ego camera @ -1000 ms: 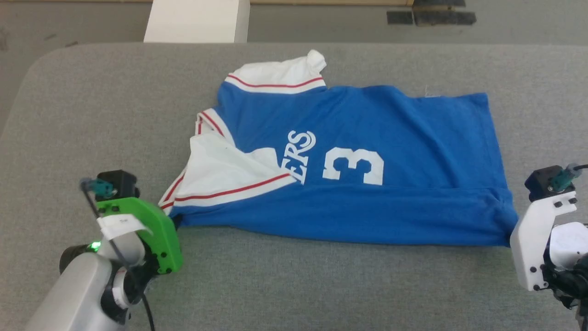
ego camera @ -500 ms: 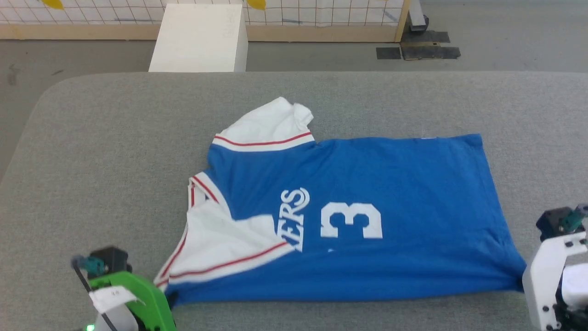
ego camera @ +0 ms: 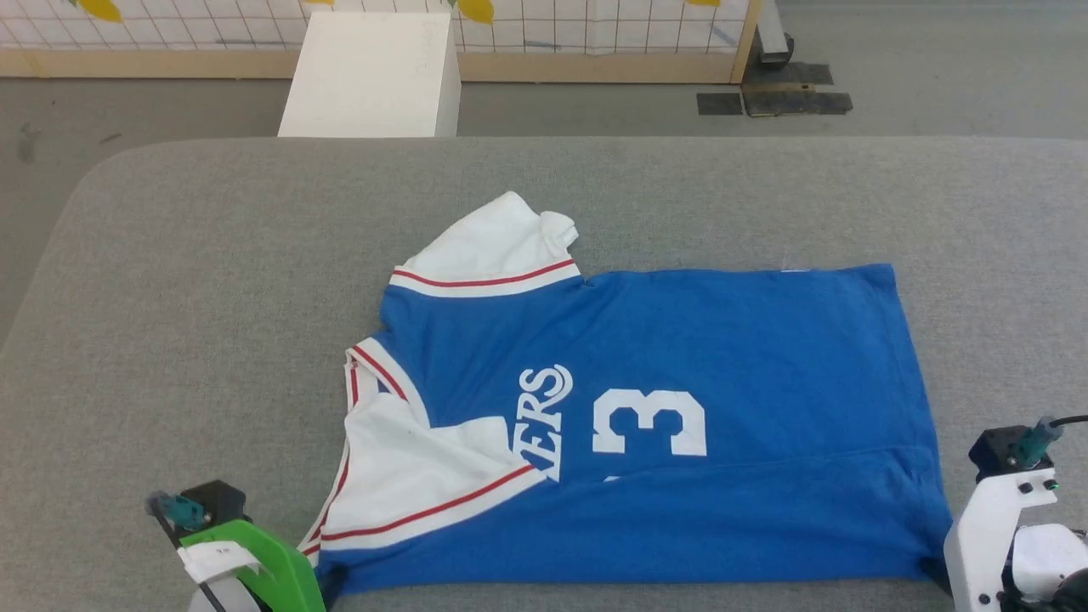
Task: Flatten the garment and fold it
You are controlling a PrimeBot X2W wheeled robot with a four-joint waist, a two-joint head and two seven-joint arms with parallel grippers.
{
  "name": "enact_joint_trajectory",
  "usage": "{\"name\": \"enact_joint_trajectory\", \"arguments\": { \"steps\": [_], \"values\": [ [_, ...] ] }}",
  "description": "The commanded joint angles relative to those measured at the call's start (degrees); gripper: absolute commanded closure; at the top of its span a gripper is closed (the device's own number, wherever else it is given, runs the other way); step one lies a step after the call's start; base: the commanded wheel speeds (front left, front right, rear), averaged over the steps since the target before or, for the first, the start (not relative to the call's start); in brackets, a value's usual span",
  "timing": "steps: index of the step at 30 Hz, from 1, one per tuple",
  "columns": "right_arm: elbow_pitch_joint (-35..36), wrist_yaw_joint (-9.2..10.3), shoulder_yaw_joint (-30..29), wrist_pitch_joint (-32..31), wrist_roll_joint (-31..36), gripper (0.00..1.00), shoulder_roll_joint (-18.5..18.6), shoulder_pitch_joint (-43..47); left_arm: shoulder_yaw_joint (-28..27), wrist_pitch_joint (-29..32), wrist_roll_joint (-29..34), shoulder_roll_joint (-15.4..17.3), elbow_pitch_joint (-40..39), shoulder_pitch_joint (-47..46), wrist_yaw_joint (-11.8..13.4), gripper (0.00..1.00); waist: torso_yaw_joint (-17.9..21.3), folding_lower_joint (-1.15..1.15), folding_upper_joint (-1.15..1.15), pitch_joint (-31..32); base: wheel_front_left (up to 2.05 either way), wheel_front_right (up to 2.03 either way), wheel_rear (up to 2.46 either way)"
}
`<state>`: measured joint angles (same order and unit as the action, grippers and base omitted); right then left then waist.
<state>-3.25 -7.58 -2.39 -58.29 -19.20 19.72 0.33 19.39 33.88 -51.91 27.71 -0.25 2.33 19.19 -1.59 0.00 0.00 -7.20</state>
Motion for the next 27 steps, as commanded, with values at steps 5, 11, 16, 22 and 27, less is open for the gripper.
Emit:
{"name": "enact_joint_trajectory", "arguments": {
  "steps": [5, 11, 16, 22, 27],
  "values": [
    [1.1, 0.09, -2.0, 2.0, -1.6, 0.00, -0.2, -1.9, -0.7, 1.0, 1.1, 2.4, -1.5, -2.4, 0.3, 0.00, 0.7, 0.00, 0.00, 2.1, 0.00, 0.00, 0.00],
    [5.4, 0.09, -6.1, 4.8, -2.6, 0.00, -0.4, -5.0, -4.1, -1.4, 2.2, 4.2, -6.6, -6.3, 0.7, 0.00, 1.1, 0.00, 0.00, 3.9, 0.00, 0.00, 0.00],
    [7.5, 0.09, -9.1, 13.1, -0.7, 0.00, -1.3, -8.7, -5.9, -10.6, 6.9, 4.2, -8.7, -10.4, -1.1, 0.00, 1.1, 0.00, 0.00, 4.1, 0.00, 0.00, 0.00],
    [7.0, 0.09, -11.6, 26.3, 1.0, 0.00, -3.6, -11.5, -5.6, -24.5, 11.9, 1.6, -6.5, -13.5, -5.4, 0.00, 0.6, 0.00, 0.00, 3.0, 0.00, 0.00, 0.00],
    [5.1, 0.09, -12.8, 35.6, 1.5, 0.00, -5.3, -12.6, -4.4, -35.7, 14.9, -1.2, -1.8, -14.9, -9.1, 0.00, 0.4, 0.00, 0.00, 1.4, 0.00, 0.00, 0.00]
  ]
}}
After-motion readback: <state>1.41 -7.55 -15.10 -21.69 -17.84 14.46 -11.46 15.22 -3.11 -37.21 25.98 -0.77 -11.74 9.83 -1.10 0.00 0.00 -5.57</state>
